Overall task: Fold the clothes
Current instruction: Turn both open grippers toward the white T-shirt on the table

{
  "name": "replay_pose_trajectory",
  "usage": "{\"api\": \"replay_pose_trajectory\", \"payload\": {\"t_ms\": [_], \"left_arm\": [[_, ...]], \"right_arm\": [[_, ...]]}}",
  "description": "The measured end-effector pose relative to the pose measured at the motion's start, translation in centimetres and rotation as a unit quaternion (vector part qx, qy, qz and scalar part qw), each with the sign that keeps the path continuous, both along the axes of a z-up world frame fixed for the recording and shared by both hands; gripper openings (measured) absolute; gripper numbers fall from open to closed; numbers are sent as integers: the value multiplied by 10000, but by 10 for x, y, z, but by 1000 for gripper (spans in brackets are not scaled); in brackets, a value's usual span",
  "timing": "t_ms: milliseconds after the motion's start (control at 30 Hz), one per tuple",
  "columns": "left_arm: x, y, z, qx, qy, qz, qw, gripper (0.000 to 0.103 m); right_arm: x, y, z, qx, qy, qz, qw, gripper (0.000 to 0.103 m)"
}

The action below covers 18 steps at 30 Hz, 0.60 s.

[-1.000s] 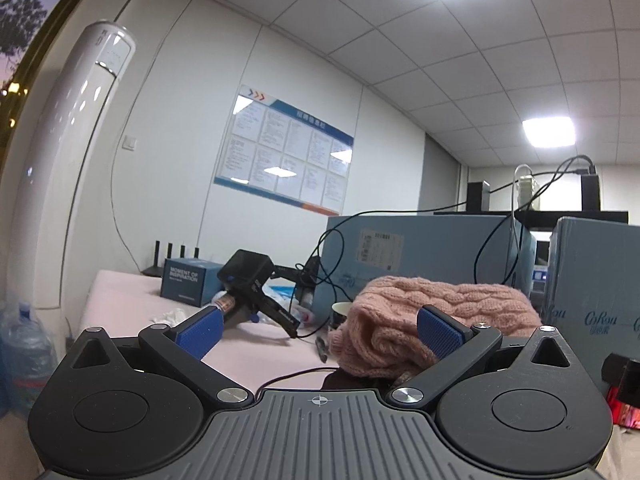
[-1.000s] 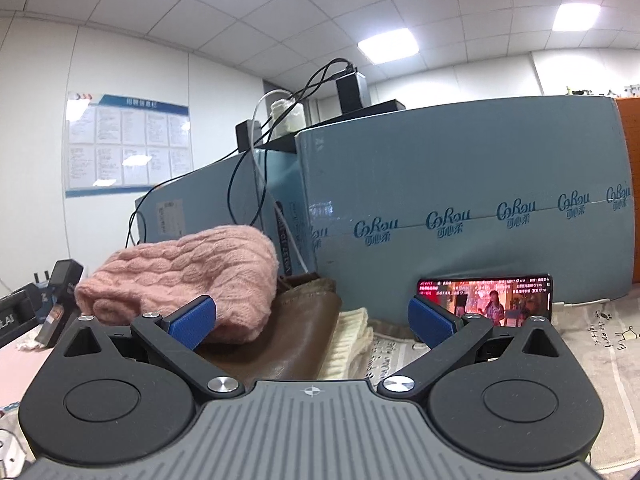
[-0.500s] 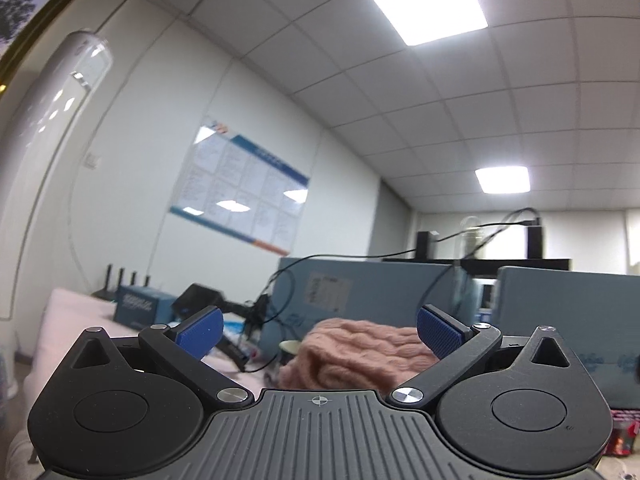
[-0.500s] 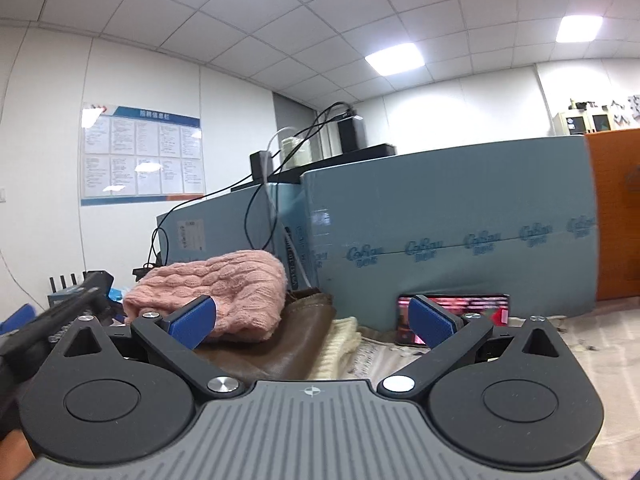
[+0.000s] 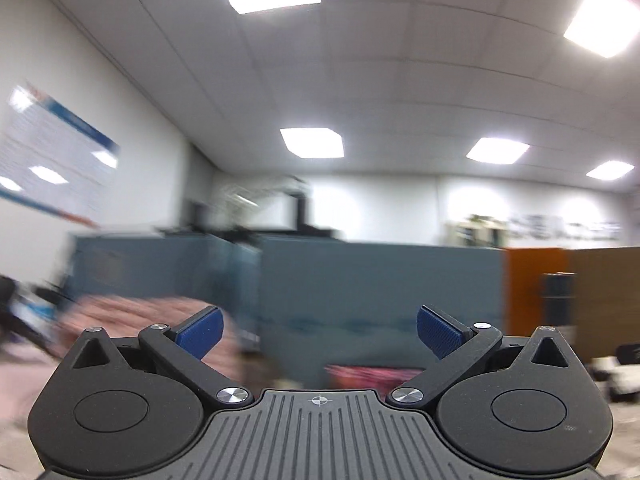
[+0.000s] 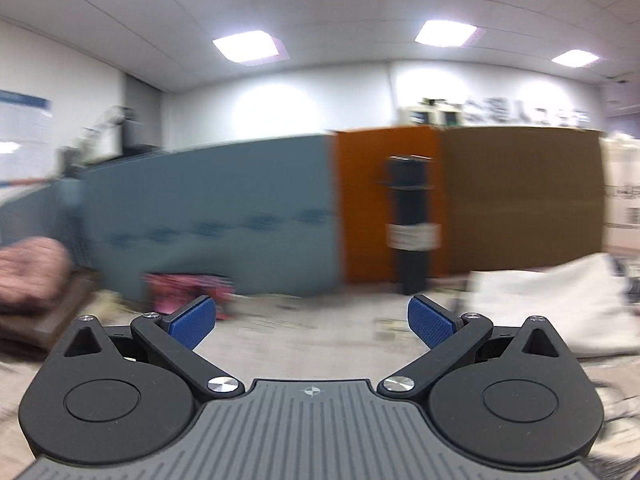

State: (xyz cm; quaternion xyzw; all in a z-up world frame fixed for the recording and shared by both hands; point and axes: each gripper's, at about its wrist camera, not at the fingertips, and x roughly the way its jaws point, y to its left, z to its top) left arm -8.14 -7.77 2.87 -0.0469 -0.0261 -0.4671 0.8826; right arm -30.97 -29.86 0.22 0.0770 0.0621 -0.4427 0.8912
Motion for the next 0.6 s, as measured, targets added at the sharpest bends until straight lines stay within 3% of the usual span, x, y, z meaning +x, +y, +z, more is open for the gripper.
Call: {"api": "replay_pose_trajectory", "payload": {"t_ms": [100,233,367,467,600], "left_arm": [[1,-33,0,439,666,-1245,9890,103],[4,-83,-10,908,1541,-2494,9517,103],[-6,-128,-18,1068,2090,-3049,9230,103],[-16,-153,-18,1121,2290,-3193,9127,103],[-30,-180,-20,1252,2473,-3358,9002,103]], "right_arm": [[-24,-33,-4,107,800,-211,9965,103],[-51,-72,-14,97,1601,-669,9848,103],[-60,-110,-31,204,2169,-926,9716,103],[-51,-127,-40,77,2804,-958,9551,103],[-51,-146,-46,96,3047,-1083,9462,103]]}}
